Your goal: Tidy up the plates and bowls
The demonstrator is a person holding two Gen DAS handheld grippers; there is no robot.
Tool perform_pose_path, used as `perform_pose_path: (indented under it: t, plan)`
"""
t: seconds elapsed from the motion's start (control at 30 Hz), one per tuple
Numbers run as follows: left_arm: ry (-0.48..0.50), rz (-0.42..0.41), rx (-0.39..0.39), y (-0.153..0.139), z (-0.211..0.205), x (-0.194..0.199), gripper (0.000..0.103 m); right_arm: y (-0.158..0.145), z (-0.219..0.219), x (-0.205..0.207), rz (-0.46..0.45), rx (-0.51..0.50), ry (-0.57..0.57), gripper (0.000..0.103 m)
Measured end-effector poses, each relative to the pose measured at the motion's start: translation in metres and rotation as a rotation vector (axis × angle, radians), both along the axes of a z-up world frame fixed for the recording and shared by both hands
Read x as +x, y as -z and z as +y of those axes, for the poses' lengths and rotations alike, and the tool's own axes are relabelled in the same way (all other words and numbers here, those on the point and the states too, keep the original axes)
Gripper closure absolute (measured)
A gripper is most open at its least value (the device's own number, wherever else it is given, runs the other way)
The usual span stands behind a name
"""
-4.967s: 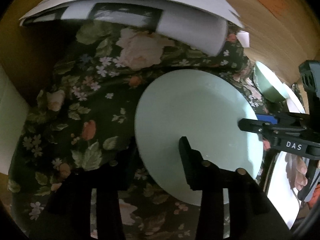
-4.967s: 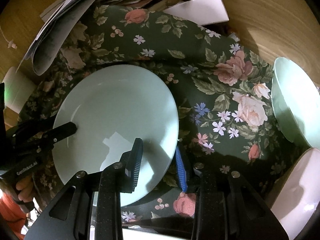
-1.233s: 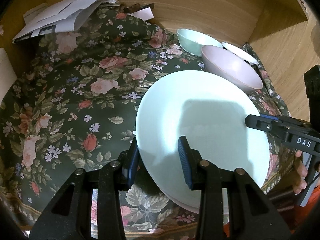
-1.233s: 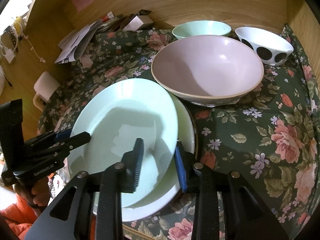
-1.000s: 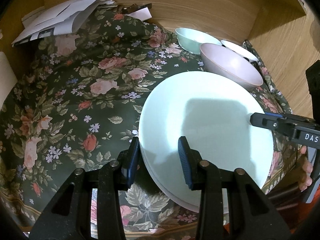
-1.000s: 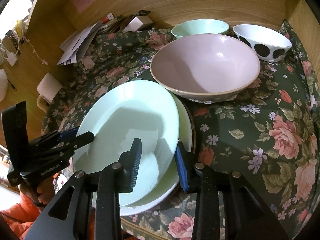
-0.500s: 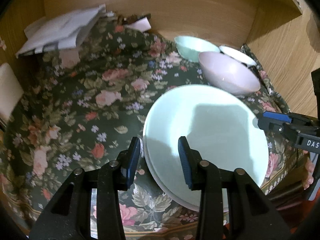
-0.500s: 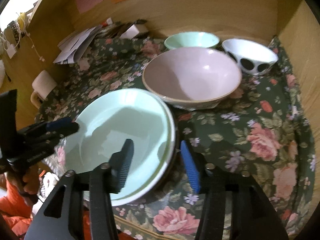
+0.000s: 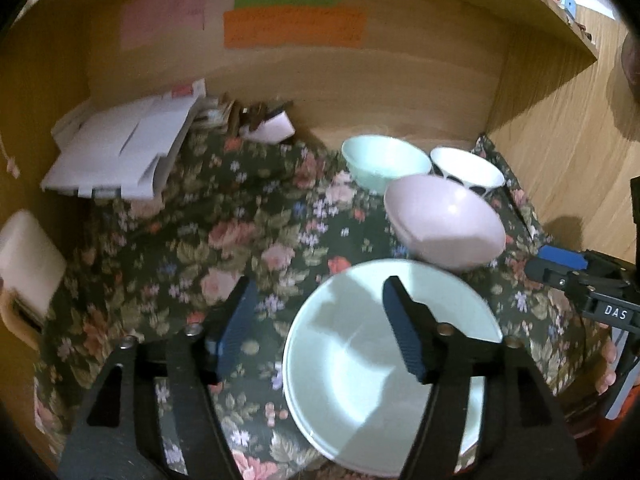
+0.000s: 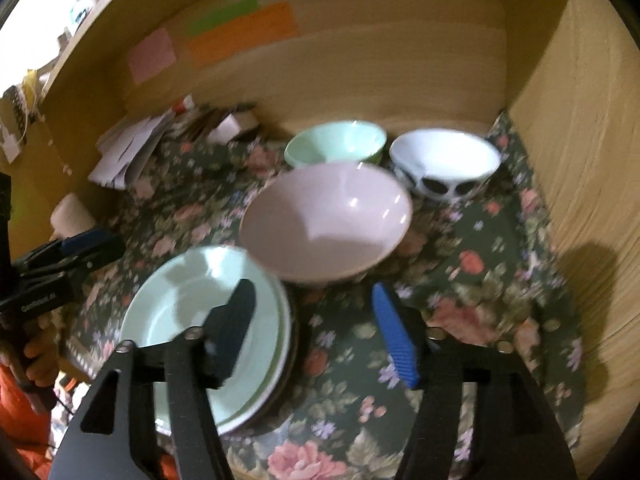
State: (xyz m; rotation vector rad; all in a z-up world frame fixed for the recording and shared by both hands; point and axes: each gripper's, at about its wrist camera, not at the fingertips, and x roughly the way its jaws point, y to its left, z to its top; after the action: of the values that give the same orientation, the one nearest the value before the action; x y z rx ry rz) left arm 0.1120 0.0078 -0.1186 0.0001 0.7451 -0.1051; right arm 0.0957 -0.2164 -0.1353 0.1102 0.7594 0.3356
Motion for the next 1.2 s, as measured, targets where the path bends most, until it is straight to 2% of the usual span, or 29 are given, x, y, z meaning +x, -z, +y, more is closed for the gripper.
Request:
perform_pose_path:
  t: [0.07, 0.3, 0.43, 0.93, 1.0, 1.2]
  plan:
    - [0.008, -0.019, 0.009, -0.007, -0.005, 0.007, 0.025, -0.005, -0.003, 0.003, -0.021, -0.003, 0.009, 0.042]
    - [0.035, -0.019, 0.033, -0.015, -0.025, 0.037, 0.017, -0.012, -0.011, 0.024, -0.051, -0.004, 0.034, 0.036]
    - [0.061, 0.003, 0.036, -0.01, -0.038, 0.057, 0.016, -0.01, -0.016, 0.037, -0.055, -0.009, 0.053, 0.034]
    - [0.12, 0.155, 0.088, 0.042, -0.074, 0.127, 0.016, 0.031, -0.029, 0.086, 0.052, 0.004, 0.078, 0.034]
    - [0.126, 0.167, 0.09, 0.047, -0.077, 0.133, 0.019, 0.035, -0.029, 0.09, 0.069, 0.018, 0.075, 0.035]
    - [0.135, 0.195, 0.084, 0.056, -0.081, 0.143, 0.039, 0.045, -0.027, 0.099, 0.103, 0.041, 0.066, 0.056]
